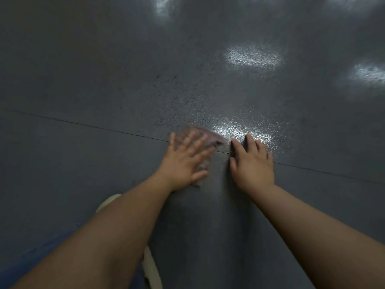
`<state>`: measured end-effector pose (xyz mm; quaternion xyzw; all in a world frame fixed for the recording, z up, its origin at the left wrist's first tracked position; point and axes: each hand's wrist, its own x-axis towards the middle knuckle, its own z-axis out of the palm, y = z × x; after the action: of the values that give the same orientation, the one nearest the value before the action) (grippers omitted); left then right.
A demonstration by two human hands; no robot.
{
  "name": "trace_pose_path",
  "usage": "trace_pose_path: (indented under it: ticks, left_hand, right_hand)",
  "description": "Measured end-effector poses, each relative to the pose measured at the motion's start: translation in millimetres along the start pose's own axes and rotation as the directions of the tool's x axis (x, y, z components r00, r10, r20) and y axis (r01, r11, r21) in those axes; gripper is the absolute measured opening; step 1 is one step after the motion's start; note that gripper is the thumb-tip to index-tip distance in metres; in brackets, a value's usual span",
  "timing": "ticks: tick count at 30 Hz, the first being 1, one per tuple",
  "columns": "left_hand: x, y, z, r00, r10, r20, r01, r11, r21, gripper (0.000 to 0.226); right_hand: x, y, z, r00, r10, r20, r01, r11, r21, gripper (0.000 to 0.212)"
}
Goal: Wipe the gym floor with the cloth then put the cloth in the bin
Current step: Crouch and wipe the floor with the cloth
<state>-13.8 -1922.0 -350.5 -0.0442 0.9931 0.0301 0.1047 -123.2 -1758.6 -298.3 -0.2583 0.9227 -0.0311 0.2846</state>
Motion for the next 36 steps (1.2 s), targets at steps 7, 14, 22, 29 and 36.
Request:
trace_pose_path:
  ticks: [7,14,22,29,36]
  left_hand:
    - [32,-29,-20,0.506,-0.842,0.188,0.861,0.478,-0.176,0.065]
    - [93,47,-32,0.808,-0.568,0.158,0.587,0.797,-0.139,0.066]
    - [38,62,-4,0.988,0.135,0.071,-0.134,0.991,-0.009,0.065]
    - [75,1,-28,0.622,-0.760,0.190,0.783,0.604,-0.150,0.070]
    - [139,68,-41,0.791,-0.587,0.175,0.611,0.773,-0.169,0.068]
  right_hand:
    - [0,15,-6,0.995,-0.096,0.021,0.097,0.995,-0.003,0.057]
    - [4,32,-16,0.993,-0.112,-0.040,0.117,0.978,0.170,0.051]
    - [2,54,-17,0.994,0.009,-0.105,-0.002,0.998,0.069,0.048]
    - [5,73,-18,0.998,-0.006,-0.060,0.009,0.999,0.043,0.048]
    - [3,90,-22,0.990,0.005,-0.144,0.028,0.973,0.227,0.048]
